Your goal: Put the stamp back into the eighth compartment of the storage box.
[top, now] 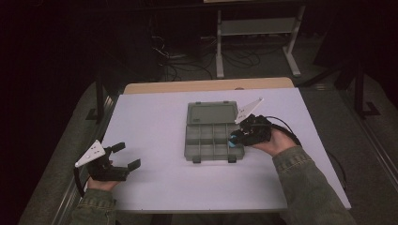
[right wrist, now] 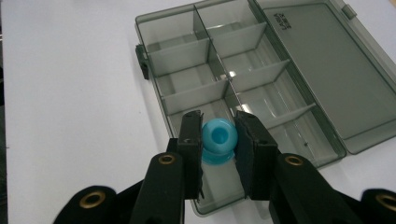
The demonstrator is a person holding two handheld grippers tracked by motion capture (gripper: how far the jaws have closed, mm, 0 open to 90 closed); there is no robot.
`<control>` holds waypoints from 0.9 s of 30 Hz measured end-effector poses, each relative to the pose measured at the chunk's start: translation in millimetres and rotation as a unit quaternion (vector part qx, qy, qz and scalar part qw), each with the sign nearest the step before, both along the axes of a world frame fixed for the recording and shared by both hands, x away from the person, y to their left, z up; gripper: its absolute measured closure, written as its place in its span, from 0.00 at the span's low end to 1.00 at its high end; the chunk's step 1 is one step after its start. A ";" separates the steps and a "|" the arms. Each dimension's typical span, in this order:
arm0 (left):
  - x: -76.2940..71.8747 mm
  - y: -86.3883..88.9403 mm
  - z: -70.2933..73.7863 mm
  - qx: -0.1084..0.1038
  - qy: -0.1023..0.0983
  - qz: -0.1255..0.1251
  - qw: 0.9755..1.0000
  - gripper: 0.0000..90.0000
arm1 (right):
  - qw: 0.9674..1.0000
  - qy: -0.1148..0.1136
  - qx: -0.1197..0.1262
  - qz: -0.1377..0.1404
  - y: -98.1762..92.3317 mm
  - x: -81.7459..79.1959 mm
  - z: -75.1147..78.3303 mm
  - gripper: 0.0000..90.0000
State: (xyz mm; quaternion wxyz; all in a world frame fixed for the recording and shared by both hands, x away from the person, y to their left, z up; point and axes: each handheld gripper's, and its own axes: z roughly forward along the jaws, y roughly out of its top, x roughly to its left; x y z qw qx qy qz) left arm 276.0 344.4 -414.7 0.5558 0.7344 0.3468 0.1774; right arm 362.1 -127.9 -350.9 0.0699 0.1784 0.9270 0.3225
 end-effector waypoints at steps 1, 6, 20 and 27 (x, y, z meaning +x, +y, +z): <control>-0.1 0.1 0.0 0.000 0.000 0.000 1.000 0.00 | 1.000 0.002 0.000 -0.002 -0.9 0.1 -0.5 0.79; 0.0 0.0 0.0 0.001 0.000 0.000 1.000 0.00 | 1.000 0.001 0.003 -0.007 -4.2 0.5 -2.0 0.79; 0.5 0.1 -0.3 0.002 0.001 -0.002 1.000 0.00 | 1.000 0.017 -0.009 -0.022 -8.7 8.0 -23.4 0.79; 0.6 0.1 -0.3 0.003 0.002 -0.002 1.000 0.00 | 0.999 0.023 -0.006 -0.028 -12.3 11.2 -31.7 0.79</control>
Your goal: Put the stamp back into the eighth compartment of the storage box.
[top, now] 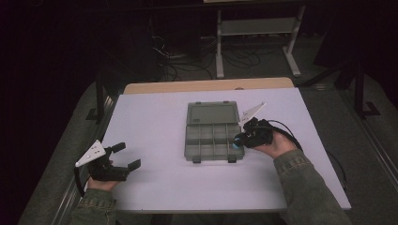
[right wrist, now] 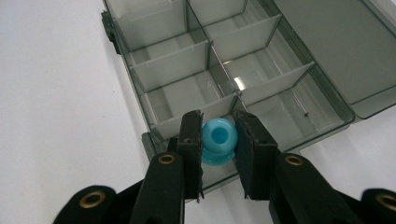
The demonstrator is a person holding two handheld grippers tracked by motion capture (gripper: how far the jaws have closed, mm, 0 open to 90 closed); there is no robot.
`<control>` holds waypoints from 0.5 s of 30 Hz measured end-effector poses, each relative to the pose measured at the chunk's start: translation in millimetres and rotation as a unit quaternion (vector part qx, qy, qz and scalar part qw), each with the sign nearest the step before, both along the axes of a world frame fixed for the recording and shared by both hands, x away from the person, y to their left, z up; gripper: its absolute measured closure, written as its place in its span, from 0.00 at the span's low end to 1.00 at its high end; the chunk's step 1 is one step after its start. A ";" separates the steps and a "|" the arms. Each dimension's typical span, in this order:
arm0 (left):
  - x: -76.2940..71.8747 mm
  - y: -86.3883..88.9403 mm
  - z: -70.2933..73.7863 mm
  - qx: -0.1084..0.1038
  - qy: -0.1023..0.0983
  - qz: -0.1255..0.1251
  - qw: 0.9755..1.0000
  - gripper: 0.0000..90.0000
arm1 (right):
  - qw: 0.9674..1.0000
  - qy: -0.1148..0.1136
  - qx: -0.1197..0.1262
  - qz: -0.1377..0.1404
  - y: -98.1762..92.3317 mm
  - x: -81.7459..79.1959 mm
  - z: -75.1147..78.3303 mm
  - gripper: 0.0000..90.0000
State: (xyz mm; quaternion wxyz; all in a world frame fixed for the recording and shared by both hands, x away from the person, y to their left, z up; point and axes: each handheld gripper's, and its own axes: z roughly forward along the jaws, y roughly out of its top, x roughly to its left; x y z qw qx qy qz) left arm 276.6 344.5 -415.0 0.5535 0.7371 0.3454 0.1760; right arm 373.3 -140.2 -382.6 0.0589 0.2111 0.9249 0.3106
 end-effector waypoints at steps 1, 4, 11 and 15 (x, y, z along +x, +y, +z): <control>0.0 0.1 0.0 -0.001 0.000 0.000 1.000 0.00 | 1.000 0.000 -0.001 0.000 0.2 0.3 -0.9 0.79; 0.0 0.3 -0.1 -0.001 0.000 0.001 1.000 0.00 | 1.000 0.002 -0.002 0.002 1.7 0.9 -3.0 0.79; -0.4 0.3 0.2 -0.003 0.000 0.002 1.000 0.00 | 1.000 0.006 -0.011 0.009 7.5 1.5 -7.4 0.79; -0.4 0.5 0.4 -0.003 -0.001 0.004 1.000 0.00 | 1.000 0.007 -0.018 0.012 10.5 1.5 -9.8 0.79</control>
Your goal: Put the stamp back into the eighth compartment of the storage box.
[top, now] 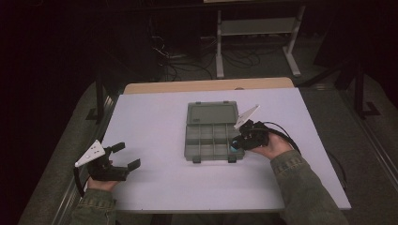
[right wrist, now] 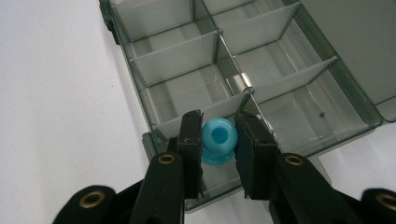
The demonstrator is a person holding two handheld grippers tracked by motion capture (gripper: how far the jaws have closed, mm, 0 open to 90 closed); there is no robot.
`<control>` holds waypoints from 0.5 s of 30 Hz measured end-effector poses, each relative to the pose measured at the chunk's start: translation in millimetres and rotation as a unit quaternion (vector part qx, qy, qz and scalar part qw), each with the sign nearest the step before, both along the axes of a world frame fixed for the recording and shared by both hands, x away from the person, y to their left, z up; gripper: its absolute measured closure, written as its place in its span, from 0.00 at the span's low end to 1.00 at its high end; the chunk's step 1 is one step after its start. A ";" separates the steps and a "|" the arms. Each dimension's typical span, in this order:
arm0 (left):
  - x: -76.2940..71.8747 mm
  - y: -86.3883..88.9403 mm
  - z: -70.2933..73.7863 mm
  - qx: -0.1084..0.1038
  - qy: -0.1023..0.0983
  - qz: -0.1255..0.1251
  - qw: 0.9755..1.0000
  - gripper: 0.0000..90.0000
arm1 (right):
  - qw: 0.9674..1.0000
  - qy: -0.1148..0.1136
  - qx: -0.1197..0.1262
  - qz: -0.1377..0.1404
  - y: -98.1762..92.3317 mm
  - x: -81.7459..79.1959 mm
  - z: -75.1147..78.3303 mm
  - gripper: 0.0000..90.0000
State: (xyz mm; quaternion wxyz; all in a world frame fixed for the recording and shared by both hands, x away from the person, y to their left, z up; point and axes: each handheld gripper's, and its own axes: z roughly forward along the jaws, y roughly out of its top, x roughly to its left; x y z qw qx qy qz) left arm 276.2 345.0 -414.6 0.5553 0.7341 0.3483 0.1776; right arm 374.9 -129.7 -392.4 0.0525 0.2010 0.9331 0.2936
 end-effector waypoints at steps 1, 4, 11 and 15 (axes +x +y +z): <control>-0.1 0.0 0.1 0.000 0.000 0.001 1.000 0.00 | 1.000 0.000 -0.003 0.000 0.9 -0.2 -0.6 0.78; -0.1 0.1 0.0 -0.001 0.000 0.001 1.000 0.00 | 1.000 0.000 -0.009 0.001 3.7 -0.4 -2.2 0.76; 0.1 0.0 -0.1 0.000 0.000 0.000 1.000 0.00 | 1.000 0.004 -0.013 -0.006 6.2 -1.9 -1.5 0.59; -0.2 -0.3 -0.2 0.001 0.000 0.000 1.000 0.00 | 1.000 0.013 -0.003 -0.027 3.1 0.4 1.4 0.42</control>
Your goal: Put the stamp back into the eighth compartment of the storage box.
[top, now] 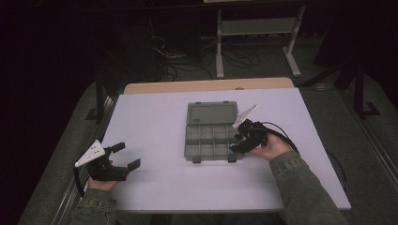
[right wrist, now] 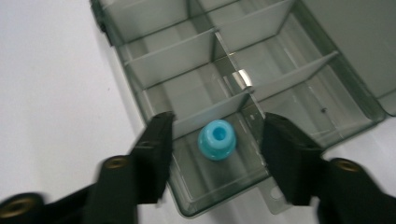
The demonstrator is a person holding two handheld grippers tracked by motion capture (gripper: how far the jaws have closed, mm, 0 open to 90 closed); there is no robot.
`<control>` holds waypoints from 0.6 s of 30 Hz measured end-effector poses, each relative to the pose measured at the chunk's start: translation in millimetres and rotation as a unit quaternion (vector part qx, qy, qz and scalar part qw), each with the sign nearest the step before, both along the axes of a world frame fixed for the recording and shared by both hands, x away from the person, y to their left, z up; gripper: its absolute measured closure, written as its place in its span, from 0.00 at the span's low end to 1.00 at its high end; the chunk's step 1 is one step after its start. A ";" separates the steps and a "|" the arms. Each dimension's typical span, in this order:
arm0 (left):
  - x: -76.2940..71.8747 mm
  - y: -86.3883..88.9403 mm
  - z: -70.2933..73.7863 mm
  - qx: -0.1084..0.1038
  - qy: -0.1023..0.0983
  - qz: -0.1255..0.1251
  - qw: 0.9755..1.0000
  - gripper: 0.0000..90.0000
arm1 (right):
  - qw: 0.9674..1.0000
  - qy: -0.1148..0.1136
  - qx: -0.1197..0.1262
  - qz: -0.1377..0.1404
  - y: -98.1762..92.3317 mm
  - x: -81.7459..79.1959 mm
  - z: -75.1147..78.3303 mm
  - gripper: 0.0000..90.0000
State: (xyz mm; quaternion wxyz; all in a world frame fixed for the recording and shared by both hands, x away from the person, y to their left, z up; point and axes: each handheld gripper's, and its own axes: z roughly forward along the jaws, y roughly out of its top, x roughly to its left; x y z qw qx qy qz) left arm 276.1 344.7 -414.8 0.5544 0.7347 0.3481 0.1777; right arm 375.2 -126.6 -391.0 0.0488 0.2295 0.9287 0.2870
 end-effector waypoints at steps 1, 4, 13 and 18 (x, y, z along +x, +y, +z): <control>-0.2 -0.1 0.1 -0.001 0.000 0.001 1.000 0.00 | 1.000 -0.002 0.003 -0.002 -1.0 0.0 1.2 0.39; -0.1 -0.1 -0.2 0.001 0.001 0.000 1.000 0.00 | 1.000 -0.009 0.010 -0.018 -3.9 0.0 3.8 0.24; -0.5 0.0 -0.2 0.001 0.001 0.001 1.000 0.00 | 0.998 -0.037 0.037 -0.038 -15.0 -2.1 13.1 0.04; -0.6 0.2 -0.2 0.002 0.001 0.001 1.000 0.00 | 0.997 -0.044 0.044 -0.047 -19.3 -3.3 15.8 0.00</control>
